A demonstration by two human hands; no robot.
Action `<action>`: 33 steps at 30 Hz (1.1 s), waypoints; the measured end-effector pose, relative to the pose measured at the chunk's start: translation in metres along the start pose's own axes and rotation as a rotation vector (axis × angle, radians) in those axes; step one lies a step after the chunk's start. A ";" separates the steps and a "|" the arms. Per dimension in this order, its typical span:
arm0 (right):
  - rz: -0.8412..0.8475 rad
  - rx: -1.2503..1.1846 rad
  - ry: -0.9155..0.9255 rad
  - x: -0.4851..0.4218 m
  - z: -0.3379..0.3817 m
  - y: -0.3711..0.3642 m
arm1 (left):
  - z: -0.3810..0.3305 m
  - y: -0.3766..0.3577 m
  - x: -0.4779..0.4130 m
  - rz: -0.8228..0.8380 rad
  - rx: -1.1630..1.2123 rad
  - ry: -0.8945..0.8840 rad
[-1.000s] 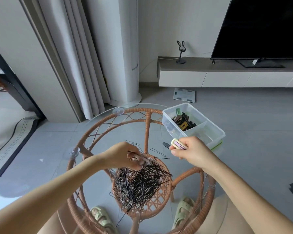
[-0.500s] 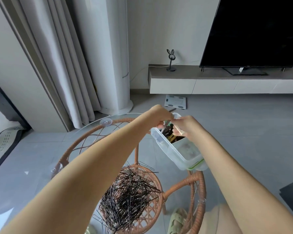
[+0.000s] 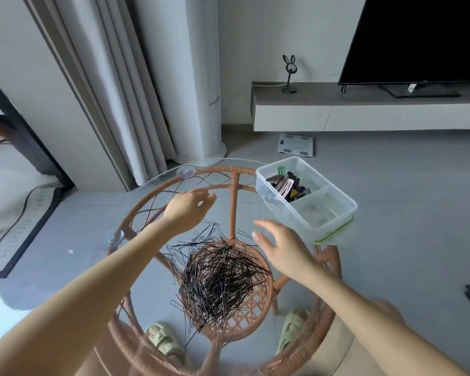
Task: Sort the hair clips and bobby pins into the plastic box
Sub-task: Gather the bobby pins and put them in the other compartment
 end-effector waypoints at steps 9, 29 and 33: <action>-0.067 0.096 0.015 0.009 0.002 -0.079 | 0.027 -0.058 0.060 0.098 0.054 -0.099; 0.227 0.004 0.147 0.004 0.032 -0.091 | 0.023 -0.064 0.136 -0.180 0.094 0.229; 0.136 -0.085 0.109 0.044 0.033 -0.048 | 0.009 -0.056 0.139 -0.128 0.301 0.162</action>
Point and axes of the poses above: each hand's wrist, its own x-axis away from the middle knuckle, its own y-axis out of the back of the hand, z = x × y, the point moved 6 cm from there along -x, towards the middle knuckle, and after that the axes turned 4 degrees about -y, right-handed, at the moved point
